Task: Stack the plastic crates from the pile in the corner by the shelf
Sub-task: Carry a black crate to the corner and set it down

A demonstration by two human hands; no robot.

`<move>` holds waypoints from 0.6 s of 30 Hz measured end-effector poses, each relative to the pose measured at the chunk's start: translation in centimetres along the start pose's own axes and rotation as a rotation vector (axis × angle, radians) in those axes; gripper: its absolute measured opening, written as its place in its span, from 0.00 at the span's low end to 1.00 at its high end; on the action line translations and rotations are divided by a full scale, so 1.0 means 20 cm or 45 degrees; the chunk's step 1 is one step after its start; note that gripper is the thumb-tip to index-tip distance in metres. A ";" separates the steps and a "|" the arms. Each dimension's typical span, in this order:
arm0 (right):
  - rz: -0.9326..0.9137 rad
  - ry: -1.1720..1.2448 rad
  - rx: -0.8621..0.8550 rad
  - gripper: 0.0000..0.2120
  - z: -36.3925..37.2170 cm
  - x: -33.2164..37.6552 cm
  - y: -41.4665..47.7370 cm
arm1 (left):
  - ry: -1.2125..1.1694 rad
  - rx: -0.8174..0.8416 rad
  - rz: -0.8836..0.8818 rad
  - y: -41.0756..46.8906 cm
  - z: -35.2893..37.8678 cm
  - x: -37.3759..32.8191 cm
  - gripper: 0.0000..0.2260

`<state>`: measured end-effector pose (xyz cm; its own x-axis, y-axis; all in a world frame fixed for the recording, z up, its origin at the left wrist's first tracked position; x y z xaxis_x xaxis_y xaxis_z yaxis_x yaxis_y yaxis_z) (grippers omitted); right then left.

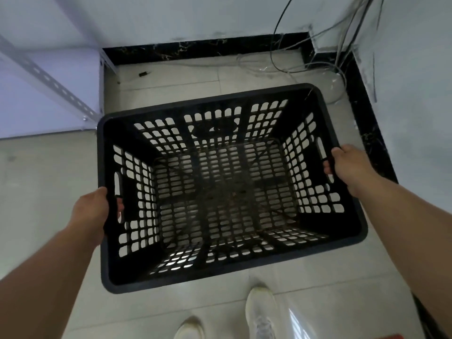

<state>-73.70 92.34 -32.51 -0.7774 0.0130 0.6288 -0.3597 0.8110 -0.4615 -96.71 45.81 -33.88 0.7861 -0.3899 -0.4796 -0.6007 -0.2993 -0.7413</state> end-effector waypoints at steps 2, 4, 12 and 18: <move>-0.011 -0.013 0.003 0.16 0.03 -0.02 0.02 | 0.043 -0.006 -0.007 0.03 0.01 0.04 0.15; -0.016 -0.029 0.007 0.12 0.05 -0.03 0.02 | 0.078 -0.009 -0.004 0.05 0.02 0.05 0.15; 0.037 -0.027 -0.073 0.11 -0.09 -0.20 -0.08 | 0.165 0.000 0.027 -0.02 0.09 0.11 0.20; 0.055 -0.030 -0.065 0.11 -0.13 -0.27 -0.15 | 0.217 -0.062 0.065 -0.08 0.08 0.21 0.20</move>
<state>-67.08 91.34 -32.75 -0.8037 0.0352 0.5940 -0.2992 0.8389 -0.4546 -92.19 46.14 -35.45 0.7210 -0.5465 -0.4261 -0.6485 -0.3156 -0.6927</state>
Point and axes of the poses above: each hand's wrist, its own y-axis towards the middle knuckle, its own z-axis out of the palm, x = y × z, the point moved 7 cm from there along y, towards the middle knuckle, and after that the axes turned 7 degrees about -z, right-handed, at the moved point
